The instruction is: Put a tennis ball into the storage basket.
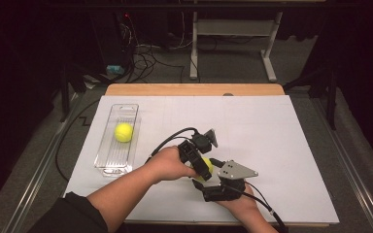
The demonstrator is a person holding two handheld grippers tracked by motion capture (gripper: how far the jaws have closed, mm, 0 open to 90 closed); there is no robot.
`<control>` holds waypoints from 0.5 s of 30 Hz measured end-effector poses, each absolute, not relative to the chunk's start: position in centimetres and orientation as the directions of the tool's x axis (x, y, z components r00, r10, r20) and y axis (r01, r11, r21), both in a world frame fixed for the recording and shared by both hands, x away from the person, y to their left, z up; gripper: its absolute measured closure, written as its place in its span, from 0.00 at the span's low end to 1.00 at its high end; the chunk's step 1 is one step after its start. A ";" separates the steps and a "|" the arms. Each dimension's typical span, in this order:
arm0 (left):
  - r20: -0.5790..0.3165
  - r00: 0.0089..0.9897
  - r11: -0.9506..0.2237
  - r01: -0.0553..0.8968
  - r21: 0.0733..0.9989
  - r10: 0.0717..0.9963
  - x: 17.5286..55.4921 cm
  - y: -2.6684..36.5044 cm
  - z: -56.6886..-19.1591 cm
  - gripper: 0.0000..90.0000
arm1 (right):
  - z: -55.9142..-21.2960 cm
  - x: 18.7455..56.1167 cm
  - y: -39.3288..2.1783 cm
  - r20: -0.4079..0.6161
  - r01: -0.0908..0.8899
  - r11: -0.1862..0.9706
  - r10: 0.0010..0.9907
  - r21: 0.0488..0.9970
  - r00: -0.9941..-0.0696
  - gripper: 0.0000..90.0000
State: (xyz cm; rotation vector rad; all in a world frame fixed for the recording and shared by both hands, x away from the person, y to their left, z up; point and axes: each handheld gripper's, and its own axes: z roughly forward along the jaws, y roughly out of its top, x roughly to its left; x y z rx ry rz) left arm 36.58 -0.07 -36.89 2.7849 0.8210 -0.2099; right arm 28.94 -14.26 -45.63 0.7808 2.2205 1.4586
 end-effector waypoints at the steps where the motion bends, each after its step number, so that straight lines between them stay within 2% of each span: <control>1: -0.197 0.831 -0.815 0.552 0.177 0.520 36.7 0.0 -36.8 0.29 | -45.7 29.0 -14.3 -0.007 0.246 0.310 0.633 0.918 -0.774 0.01; 15: -0.151 0.801 -0.785 0.599 0.160 0.580 37.8 2.0 -36.7 0.29 | -45.9 29.5 -16.6 -0.019 0.266 0.308 0.686 0.914 -0.727 0.00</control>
